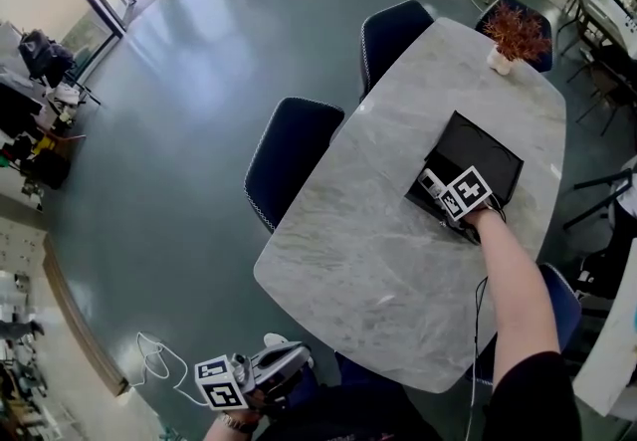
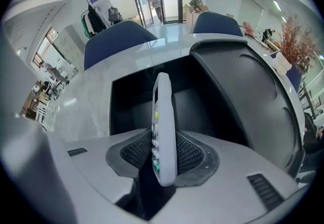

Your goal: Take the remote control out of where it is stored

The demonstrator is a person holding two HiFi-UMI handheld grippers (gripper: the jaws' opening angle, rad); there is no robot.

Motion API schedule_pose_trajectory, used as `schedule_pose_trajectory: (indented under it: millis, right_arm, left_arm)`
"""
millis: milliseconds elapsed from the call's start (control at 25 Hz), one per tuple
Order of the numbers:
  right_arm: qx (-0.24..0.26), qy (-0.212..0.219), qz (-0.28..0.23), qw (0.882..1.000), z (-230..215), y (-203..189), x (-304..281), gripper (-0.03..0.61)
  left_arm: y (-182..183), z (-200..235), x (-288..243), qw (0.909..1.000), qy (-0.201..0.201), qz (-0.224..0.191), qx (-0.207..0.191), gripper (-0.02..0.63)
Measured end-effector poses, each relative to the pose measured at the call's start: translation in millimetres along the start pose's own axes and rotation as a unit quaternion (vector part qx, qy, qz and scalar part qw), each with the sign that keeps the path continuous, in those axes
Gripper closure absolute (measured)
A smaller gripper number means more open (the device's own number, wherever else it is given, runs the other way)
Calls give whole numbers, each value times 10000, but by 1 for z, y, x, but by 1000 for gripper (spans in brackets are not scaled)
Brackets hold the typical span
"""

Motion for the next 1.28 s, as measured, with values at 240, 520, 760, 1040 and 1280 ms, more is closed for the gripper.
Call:
schedule_pose_trajectory:
  millis: [240,520,760,1040,1280]
  right_arm:
    - [22,-53,98,9999,-2,1,-2,453]
    - [-129,-77,-65,9999,-2,1,0,459]
    - [-364,-173,-388,9984,-6,-3,10,460]
    - [-799,-145,-1183,9897,-1,-6,52,460]
    - [-2013,149,-2616,9438,8,-19,105,462]
  left_arm:
    - [1,3,4,10000,40,-55,27,607]
    - [4,1,3,10000,-3,-6,-4,607]
    - [5,2,5,10000,-35,40,-37,607]
    - [9,-2,0,9994,-227,258,-100,607]
    - [17,-8,5,9975,-396,532,-253,607]
Point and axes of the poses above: the fingertips, and each gripper's own axes: x backward along the fingers, z to its left, y out of its top, the point moved 6 cm from there along x, backward along the fingers
